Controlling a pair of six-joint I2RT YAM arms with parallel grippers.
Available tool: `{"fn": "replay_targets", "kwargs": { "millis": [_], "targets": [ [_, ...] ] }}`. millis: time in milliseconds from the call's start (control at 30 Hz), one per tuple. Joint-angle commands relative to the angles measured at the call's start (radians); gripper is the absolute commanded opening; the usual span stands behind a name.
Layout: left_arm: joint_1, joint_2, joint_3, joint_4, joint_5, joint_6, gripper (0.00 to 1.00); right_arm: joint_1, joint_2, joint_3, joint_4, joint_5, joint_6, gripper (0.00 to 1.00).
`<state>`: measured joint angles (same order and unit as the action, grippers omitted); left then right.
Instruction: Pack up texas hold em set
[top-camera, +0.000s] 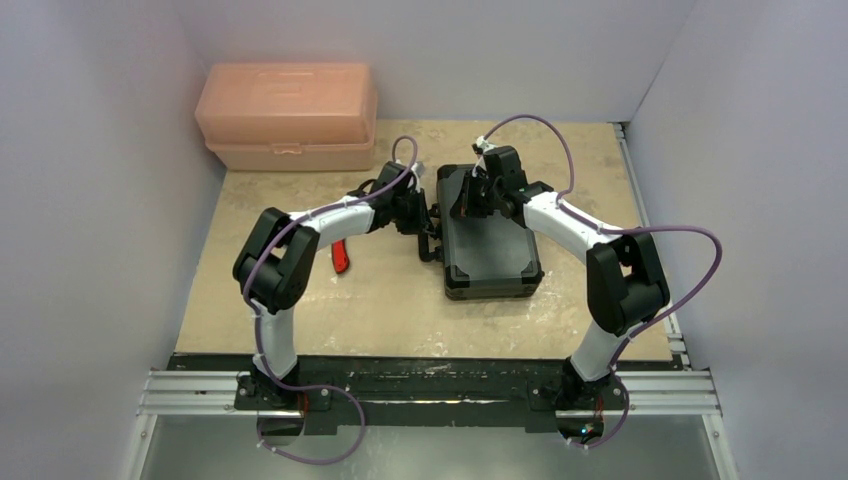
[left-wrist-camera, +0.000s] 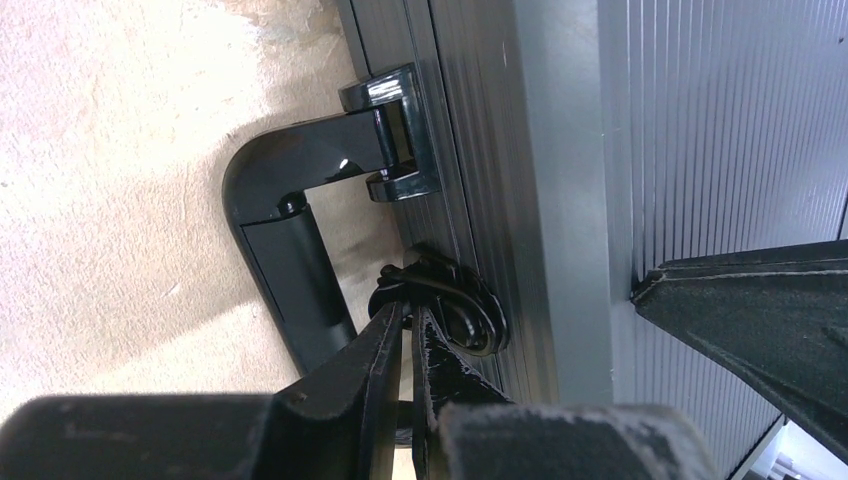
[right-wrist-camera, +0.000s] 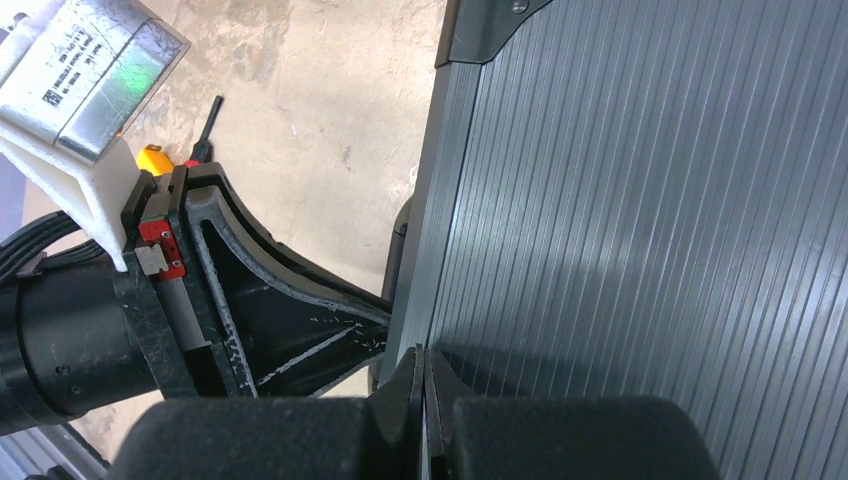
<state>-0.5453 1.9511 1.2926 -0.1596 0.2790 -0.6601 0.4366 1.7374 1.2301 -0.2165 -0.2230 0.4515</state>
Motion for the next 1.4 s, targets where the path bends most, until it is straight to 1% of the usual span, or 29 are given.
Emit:
{"fn": "replay_targets", "kwargs": {
  "millis": [0,167,400,767,1033,1367],
  "targets": [
    [-0.028,-0.022,0.022,0.017,0.006,0.019,0.08,0.004,0.059,-0.059,-0.159,0.048,-0.043,0.00],
    [-0.039,-0.031,0.023,0.004,-0.011,0.028,0.08,0.005,0.060,-0.055,-0.164,0.048,-0.049,0.00],
    [-0.047,-0.055,0.017,-0.040,-0.073,0.065,0.08,0.003,0.056,-0.058,-0.164,0.044,-0.050,0.00],
    [-0.047,-0.053,0.077,-0.102,-0.133,0.139,0.03,0.003,0.056,-0.055,-0.169,0.045,-0.054,0.00],
    [-0.047,-0.044,0.097,-0.113,-0.141,0.154,0.00,0.004,0.059,-0.056,-0.167,0.042,-0.054,0.00],
    [-0.052,0.003,0.114,-0.117,-0.131,0.151,0.00,0.004,0.057,-0.063,-0.166,0.043,-0.057,0.00]
  ]
}}
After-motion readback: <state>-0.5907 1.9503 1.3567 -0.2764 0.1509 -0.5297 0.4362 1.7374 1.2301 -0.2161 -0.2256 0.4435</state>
